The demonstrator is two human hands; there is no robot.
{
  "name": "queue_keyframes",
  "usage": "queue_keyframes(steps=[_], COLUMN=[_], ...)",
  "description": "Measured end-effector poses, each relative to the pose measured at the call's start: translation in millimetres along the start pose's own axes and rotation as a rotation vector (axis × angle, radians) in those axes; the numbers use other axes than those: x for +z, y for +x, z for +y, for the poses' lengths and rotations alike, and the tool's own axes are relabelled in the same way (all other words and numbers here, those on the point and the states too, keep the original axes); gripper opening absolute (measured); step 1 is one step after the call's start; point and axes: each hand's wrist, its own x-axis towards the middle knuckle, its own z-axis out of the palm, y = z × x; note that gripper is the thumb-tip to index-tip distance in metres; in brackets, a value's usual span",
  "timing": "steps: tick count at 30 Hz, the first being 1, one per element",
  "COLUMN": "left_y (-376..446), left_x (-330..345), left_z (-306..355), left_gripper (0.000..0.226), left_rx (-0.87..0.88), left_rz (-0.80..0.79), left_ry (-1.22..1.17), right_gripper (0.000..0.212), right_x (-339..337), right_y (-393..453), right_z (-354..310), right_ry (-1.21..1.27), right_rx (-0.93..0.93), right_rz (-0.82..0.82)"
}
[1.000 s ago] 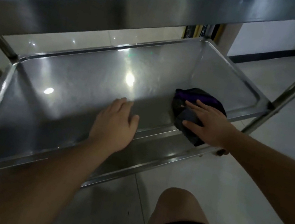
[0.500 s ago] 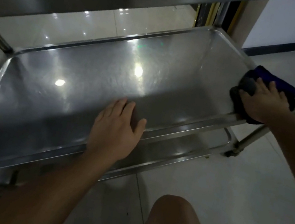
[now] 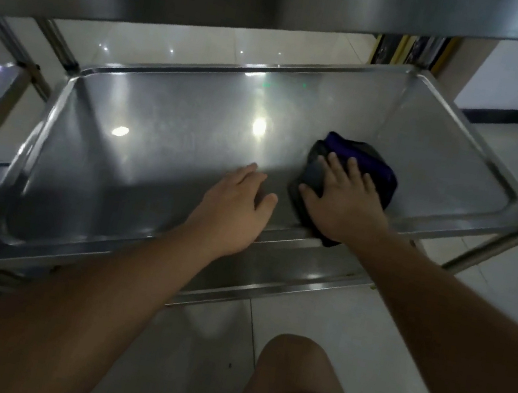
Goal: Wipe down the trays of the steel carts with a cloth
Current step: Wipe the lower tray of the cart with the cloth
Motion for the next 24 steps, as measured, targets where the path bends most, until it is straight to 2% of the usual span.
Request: queue_keyframes(steps=[3,6,12,17,21,24], left_y=[-29,-65,-120,-131,-130,-131], left_x=[-21,-42,-85,-94,-92,-89], left_z=[-39,-92,-179,-201,-206,-209], left_gripper=[0.058,0.05,0.049,0.05,0.044,0.04], left_rx=[-0.017,-0.143,-0.323,-0.276,-0.22,-0.175], left_rz=[0.108,0.13,0.122,0.083,0.152,0.193], left_ry=[0.164,0.211,0.208,0.162,0.173,0.182], right_gripper=[0.079,0.083,0.085,0.084,0.082,0.089], right_x=[13,28,45,48,46,45], right_y=[-5,-10,-17,-22,-28,-29], right_z=[-57,-113,-190,-218,-236,-246], right_ry=[0.009,0.033,0.044,0.024,0.059,0.102], right_rx=[-0.089,-0.2,-0.409,-0.446,-0.477,-0.512], right_rz=[-0.007,-0.046,-0.105,-0.126,-0.165,-0.21])
